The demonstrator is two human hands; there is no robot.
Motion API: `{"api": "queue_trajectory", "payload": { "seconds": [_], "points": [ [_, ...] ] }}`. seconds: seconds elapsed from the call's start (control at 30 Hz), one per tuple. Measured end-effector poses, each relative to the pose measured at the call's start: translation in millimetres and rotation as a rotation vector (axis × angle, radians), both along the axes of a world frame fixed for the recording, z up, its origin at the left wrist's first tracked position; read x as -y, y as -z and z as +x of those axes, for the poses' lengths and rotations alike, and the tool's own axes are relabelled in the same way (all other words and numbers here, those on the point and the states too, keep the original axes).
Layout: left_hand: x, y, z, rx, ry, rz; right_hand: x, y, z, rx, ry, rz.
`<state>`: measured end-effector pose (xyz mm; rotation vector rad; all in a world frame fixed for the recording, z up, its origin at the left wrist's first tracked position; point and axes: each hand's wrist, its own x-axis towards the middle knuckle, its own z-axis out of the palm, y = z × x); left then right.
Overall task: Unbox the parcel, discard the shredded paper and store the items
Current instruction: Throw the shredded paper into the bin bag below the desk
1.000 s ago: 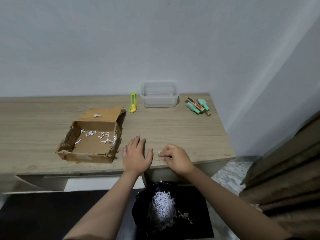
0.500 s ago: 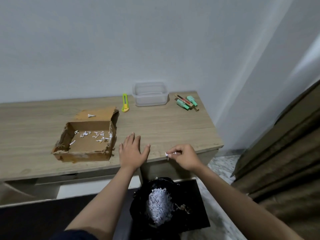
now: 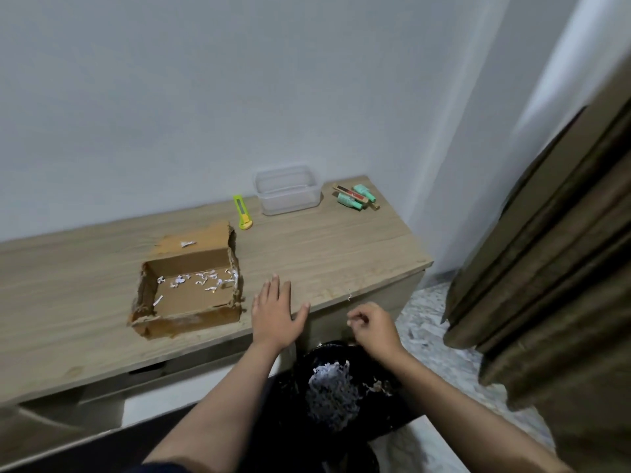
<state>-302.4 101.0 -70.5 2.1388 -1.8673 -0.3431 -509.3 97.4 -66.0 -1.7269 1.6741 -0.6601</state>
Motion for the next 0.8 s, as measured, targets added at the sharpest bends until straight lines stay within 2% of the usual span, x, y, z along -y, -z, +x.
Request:
{"api": "queue_trajectory", "payload": {
  "seconds": [0.1,0.27,0.5,0.67,0.8],
  "points": [
    [-1.1,-2.8,3.9,-0.002,0.049,0.05,12.1,-17.3,8.5,0.063,0.065,-0.153],
    [-3.4,-5.6,12.6,-0.015,0.121,0.099,30.3,-20.3,22.9,-0.018,0.052,-0.107],
    [-6.3,-4.4,19.0,-0.024,0.176,0.087,27.9,-15.2,16.2,-0.056,0.127,-0.216],
    [-7.6,-0.7,18.5,-0.009,0.18,0.073,5.7,-3.4,9.6,-0.106,0.124,-0.104],
    [-7.5,0.6,18.2,-0.022,0.179,0.068,-6.0,10.7,8.6,-0.168,0.079,0.114]
  ]
}}
